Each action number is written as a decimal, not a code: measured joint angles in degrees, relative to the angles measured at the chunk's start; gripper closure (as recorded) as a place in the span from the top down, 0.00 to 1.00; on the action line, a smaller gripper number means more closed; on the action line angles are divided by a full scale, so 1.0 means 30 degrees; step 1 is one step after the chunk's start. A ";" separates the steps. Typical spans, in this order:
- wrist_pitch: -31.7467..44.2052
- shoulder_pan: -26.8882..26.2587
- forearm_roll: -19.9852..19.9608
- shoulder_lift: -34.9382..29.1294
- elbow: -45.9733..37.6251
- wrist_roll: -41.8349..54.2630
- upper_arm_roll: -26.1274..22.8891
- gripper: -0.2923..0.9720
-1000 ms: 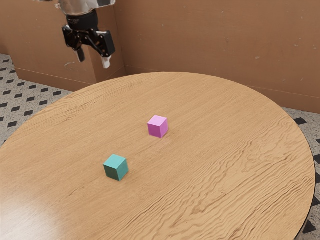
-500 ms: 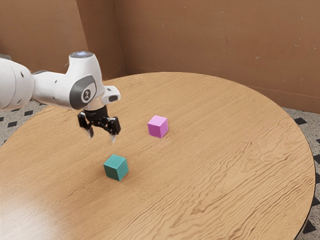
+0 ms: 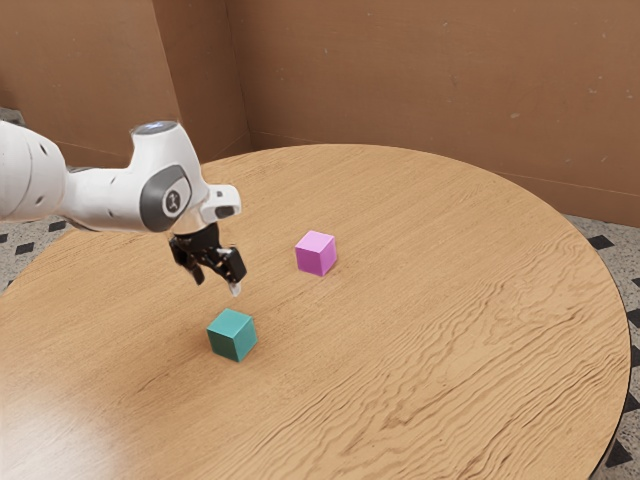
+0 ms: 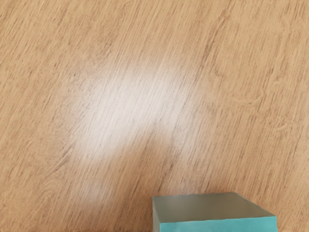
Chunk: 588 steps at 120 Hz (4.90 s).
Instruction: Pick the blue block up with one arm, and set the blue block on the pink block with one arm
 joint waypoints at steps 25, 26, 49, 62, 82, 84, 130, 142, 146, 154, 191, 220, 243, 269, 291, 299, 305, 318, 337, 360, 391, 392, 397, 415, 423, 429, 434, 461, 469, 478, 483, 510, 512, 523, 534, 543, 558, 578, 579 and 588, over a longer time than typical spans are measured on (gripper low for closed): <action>0.0251 -0.1251 0.0058 0.0644 -0.0380 0.0260 0.0804 0.75; 0.0259 -0.1388 0.0058 0.0645 -0.0430 0.0265 0.0926 0.75; 0.0349 -0.2795 0.0054 0.0210 -0.1364 0.0378 0.1853 0.75; 0.0380 -0.3123 0.0053 0.0130 -0.1734 0.0445 0.1988 0.75; 0.0777 -0.3308 0.0059 0.0355 -0.1717 0.0538 0.2020 0.75; 0.0841 -0.3316 0.0064 0.0387 -0.1699 0.0550 0.2042 0.75; 0.2042 -0.3797 0.0141 0.0755 -0.1902 0.1415 0.2499 0.75; 0.2165 -0.3827 0.0070 0.1015 -0.1899 0.1608 0.2531 0.75; 0.2200 -0.3857 0.0045 0.1075 -0.1899 0.1665 0.2534 0.75; 0.2313 -0.3928 0.0011 0.1234 -0.1898 0.1766 0.2536 0.75; 0.3185 -0.3991 -0.0171 0.1917 -0.1913 0.2075 0.2537 0.75; 0.3300 -0.4283 -0.0231 0.1815 -0.2182 0.2211 0.2812 0.75; 0.3383 -0.4331 -0.0255 0.1892 -0.2190 0.2264 0.2845 0.72; 0.3417 -0.4331 -0.0255 0.1878 -0.2190 0.2217 0.2855 0.61; 0.3405 -0.4354 -0.0240 0.1619 -0.2181 0.2188 0.2976 0.58; 0.3394 -0.4356 -0.0232 0.1587 -0.2187 0.2178 0.3038 0.57; 0.3379 -0.4358 -0.0226 0.1600 -0.2190 0.2170 0.3054 0.57; 0.3329 -0.4349 -0.0210 0.1429 -0.2191 0.2154 0.3130 0.56; 0.3054 -0.4323 -0.0138 0.0775 -0.2179 0.2131 0.3476 0.53; 0.2471 -0.4038 -0.0083 0.0955 -0.0868 0.2074 0.3568 0.52; -0.2139 -0.2372 -0.1647 0.5121 0.8539 0.2005 0.3161 0.52; -0.2343 -0.2271 -0.1740 0.5282 0.8840 0.2003 0.3118 0.52; -0.3375 -0.1685 -0.2235 0.6100 1.0262 0.1989 0.2793 0.53; -0.7155 0.0230 -0.3148 0.9126 1.5760 0.1682 0.1060 0.52; -0.8450 0.0717 -0.2927 1.0117 1.7565 0.1527 0.0317 0.52; -0.9218 0.0944 -0.2655 1.0759 1.8655 0.1425 -0.0042 0.52; -0.9798 0.1022 -0.2414 1.1366 1.9724 0.1348 -0.0222 0.52; -1.1400 0.0968 -0.1560 1.3480 2.4049 0.1039 -0.0397 0.53; -1.0995 0.0912 -0.1448 1.3683 2.4387 0.0984 -0.0452 0.52; -1.0220 0.0914 -0.1432 1.3769 2.4484 0.0928 -0.0668 0.53; -0.9709 0.0924 -0.1497 1.3810 2.4460 0.0899 -0.0741 0.52; -0.7375 0.1025 -0.2314 1.4501 2.4241 0.0741 -0.0951 0.52; -0.7279 0.1027 -0.2340 1.4512 2.4216 0.0729 -0.0951 0.52; -0.6915 0.1031 -0.2435 1.4534 2.3882 0.0672 -0.0914 0.53; -0.6713 0.1056 -0.2496 1.4522 2.3809 0.0624 -0.0870 0.53; -0.6614 0.1060 -0.2532 1.4515 2.3786 0.0590 -0.0852 0.53; -0.6507 0.1062 -0.2651 1.4514 2.3570 0.0540 -0.0844 0.53; -0.6401 0.1062 -0.2707 1.4538 2.3531 0.0480 -0.0858 0.53; -0.6396 0.1061 -0.2708 1.4539 2.3531 0.0477 -0.0854 0.53; -0.6365 0.1062 -0.2724 1.4541 2.3530 0.0455 -0.0837 0.53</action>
